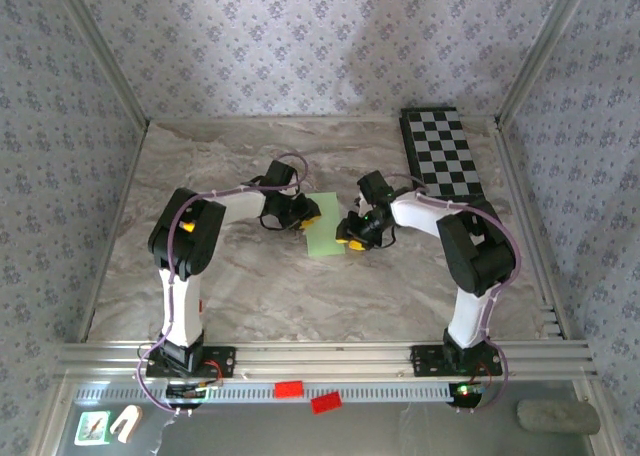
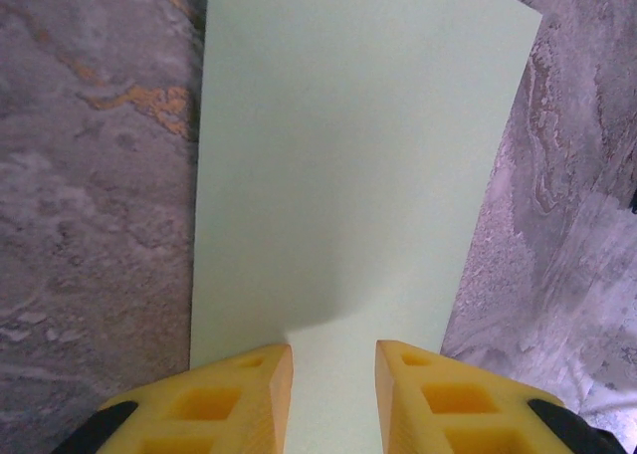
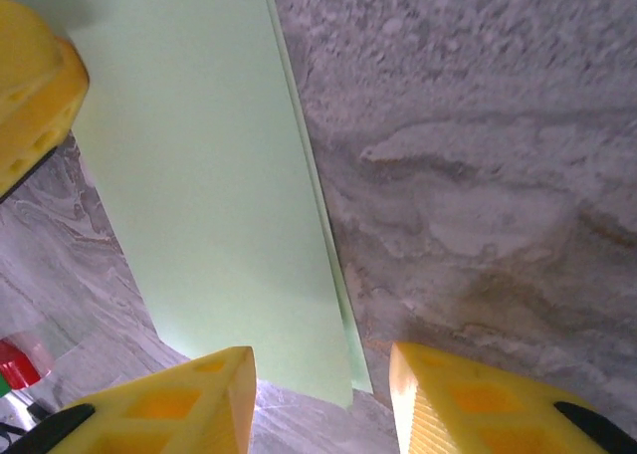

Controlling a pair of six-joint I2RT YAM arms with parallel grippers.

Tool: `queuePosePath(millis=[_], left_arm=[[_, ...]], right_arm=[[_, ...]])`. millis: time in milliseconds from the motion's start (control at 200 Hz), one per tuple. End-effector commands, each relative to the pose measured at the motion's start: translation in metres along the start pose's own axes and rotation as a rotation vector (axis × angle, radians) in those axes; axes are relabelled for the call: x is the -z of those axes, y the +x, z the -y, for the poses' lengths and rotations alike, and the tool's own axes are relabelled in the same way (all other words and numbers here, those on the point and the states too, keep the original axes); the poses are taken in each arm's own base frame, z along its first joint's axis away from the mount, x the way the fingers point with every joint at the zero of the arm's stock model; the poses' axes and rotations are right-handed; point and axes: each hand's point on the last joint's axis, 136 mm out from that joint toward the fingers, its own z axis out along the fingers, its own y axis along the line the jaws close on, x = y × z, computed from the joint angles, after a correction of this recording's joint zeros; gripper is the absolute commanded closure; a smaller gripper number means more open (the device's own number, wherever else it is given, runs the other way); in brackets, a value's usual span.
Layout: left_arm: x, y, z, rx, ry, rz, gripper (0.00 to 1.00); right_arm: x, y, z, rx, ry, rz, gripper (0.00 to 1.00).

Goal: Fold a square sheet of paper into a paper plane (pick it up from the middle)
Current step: First fold the square sheet of paper in half at the center of the table, then fold the triangle a second time at the center of the table.

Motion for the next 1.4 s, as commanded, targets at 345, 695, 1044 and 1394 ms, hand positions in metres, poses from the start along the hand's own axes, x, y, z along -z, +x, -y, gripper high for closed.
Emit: queuePosePath(millis=[345, 695, 1044, 1394], left_arm=[[-0.013, 0.016, -0.037, 0.039, -0.128, -0.051, 0.7], [-0.013, 0.016, -0.036, 0.039, -0.125, -0.053, 0.71], [-0.013, 0.016, -0.036, 0.038, -0.124, -0.051, 0.71], [-0.013, 0.016, -0.034, 0.035, -0.12, -0.054, 0.71]], right_arm=[[-0.002, 0.016, -0.007, -0.03, -0.05, -0.039, 0.64], [-0.002, 0.011, -0.013, -0.024, -0.096, -0.019, 0.69], [-0.006, 0.009, -0.013, -0.051, -0.123, -0.011, 0.72], [-0.003, 0.004, -0.007, -0.075, -0.116, 0.006, 0.78]])
